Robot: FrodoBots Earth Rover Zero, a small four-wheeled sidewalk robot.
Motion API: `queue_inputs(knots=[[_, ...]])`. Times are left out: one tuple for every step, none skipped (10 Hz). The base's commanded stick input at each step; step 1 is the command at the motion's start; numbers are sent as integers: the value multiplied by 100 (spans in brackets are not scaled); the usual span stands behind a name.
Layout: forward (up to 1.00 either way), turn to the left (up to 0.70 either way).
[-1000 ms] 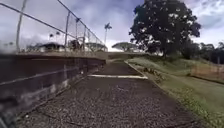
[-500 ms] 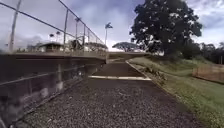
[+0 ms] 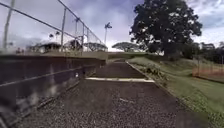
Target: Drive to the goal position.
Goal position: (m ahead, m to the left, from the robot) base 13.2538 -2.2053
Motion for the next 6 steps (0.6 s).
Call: queue_inputs(knots=[[50, 0], [50, 0], [50, 0], [50, 0], [50, 0], [50, 0]])
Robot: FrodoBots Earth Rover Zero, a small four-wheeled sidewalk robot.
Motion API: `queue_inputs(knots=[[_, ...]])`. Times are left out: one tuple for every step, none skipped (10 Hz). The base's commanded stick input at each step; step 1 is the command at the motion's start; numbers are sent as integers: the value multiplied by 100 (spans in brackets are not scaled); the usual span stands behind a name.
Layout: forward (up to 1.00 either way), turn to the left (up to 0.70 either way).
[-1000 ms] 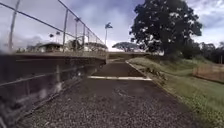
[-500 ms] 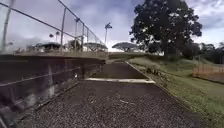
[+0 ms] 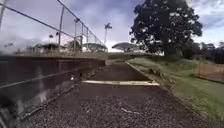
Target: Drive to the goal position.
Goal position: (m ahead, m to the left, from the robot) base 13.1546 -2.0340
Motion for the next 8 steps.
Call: queue_inputs(knots=[[50, 0], [50, 0], [50, 0], [50, 0], [50, 0], [50, 0], [50, 0], [50, 0]])
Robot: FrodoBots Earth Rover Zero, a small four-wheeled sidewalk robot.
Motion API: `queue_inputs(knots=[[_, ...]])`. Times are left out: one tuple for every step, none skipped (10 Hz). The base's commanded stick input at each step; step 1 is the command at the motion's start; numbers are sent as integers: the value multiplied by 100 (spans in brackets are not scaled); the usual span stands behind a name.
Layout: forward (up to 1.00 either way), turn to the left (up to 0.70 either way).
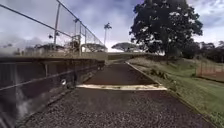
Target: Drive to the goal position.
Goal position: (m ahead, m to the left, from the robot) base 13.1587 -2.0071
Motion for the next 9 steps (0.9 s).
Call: queue_inputs(knots=[[50, 0], [50, 0], [50, 0], [50, 0], [50, 0], [50, 0], [50, 0], [50, 0], [50, 0]])
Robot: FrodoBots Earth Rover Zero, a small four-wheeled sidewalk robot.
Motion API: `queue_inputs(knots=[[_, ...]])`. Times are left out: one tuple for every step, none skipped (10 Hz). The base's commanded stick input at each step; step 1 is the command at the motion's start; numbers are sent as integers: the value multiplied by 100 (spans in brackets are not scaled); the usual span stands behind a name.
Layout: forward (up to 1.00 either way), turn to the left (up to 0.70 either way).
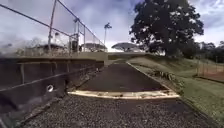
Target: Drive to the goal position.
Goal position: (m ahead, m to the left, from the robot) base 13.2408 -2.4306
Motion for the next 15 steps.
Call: queue_inputs(knots=[[50, 0], [50, 0], [50, 0], [50, 0], [50, 0], [50, 0], [50, 0], [50, 0], [50, 0], [50, 0], [50, 0], [50, 0], [50, 0], [50, 0], [50, 0]])
